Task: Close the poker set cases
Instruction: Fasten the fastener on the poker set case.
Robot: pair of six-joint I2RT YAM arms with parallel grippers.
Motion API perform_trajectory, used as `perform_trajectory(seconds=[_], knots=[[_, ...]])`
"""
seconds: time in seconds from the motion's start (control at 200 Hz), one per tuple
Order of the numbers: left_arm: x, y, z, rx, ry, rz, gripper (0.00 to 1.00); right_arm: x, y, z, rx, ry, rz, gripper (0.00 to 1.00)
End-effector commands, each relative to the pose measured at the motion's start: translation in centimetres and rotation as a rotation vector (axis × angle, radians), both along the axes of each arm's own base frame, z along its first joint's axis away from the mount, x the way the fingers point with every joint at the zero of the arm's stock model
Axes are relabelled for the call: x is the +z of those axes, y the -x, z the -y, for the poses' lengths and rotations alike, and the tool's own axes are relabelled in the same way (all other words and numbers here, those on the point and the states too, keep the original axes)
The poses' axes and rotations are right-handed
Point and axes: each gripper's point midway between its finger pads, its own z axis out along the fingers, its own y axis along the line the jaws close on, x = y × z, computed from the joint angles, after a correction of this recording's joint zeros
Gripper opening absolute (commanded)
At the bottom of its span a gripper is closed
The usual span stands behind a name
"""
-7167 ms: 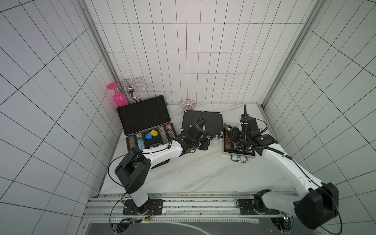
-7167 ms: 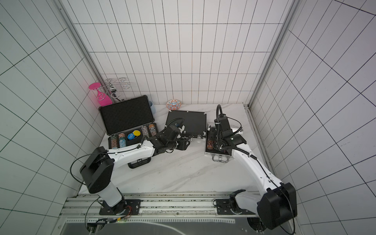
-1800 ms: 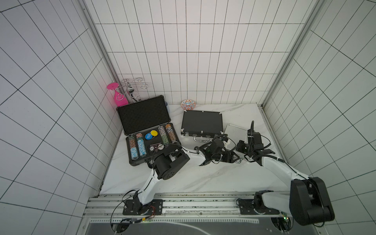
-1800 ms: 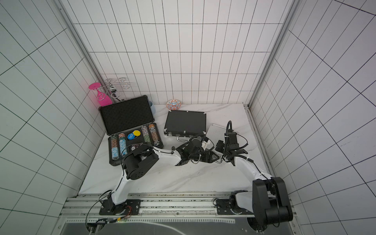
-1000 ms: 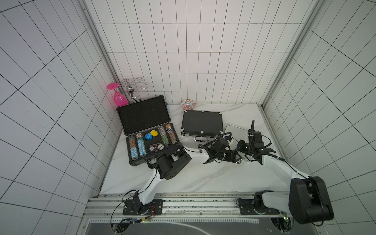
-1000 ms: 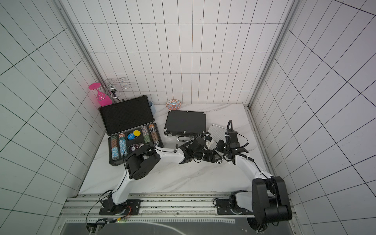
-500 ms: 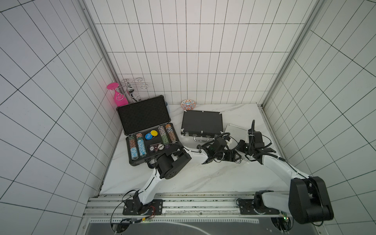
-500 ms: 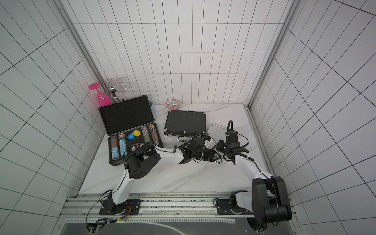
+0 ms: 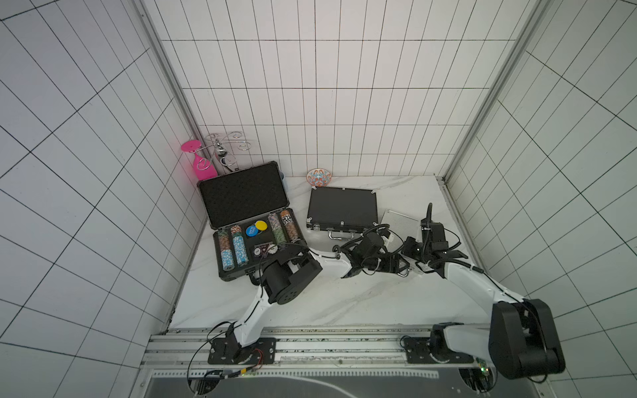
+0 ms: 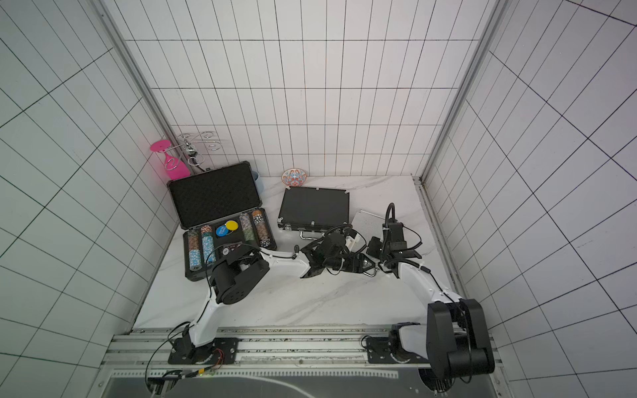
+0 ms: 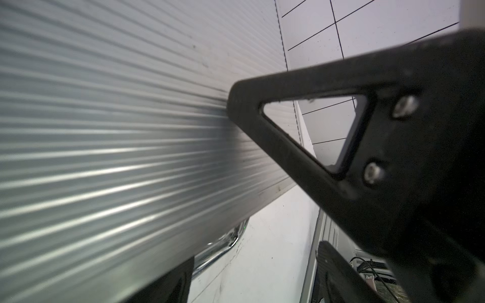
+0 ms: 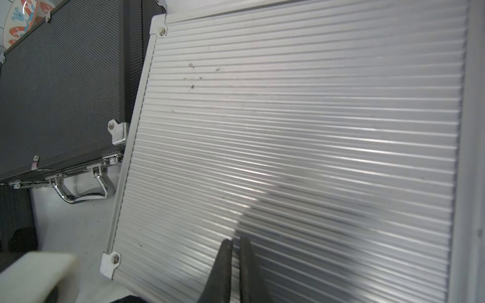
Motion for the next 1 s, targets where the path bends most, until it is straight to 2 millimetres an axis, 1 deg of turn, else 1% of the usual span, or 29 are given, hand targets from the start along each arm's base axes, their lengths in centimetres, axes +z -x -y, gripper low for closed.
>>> perform_trajectory(seconds=[0.0,0.045,0.225,0.475,0.71,0.844,0.994], knots=[[2.4,-0.4,0.4,0.014,0.076,0.021,0.75,-3.3,3.4,1.4,-0.027,0.057,-0.191,0.12],[2.5,-0.4,0.3,0.020,0.078,0.021,0.74,-3.3,3.4,1.4,-0.025,0.056,-0.191,0.12],[3.8,-1.0,0.2,0.047,0.098,0.042,0.75,-3.3,3.3,1.4,-0.025,0.056,-0.190,0.12],[3.8,-1.3,0.3,0.055,0.096,0.045,0.75,-3.2,3.4,1.3,-0.024,0.053,-0.187,0.12],[5.2,-1.5,0.7,0.054,0.129,0.058,0.75,-3.4,3.6,1.4,-0.027,0.055,-0.193,0.11],[5.4,-1.2,0.9,0.046,0.137,0.055,0.75,-3.3,3.5,1.5,-0.032,0.059,-0.189,0.11],[5.6,-1.4,0.6,0.062,0.145,0.053,0.75,-3.1,3.3,1.5,-0.035,0.058,-0.182,0.11]])
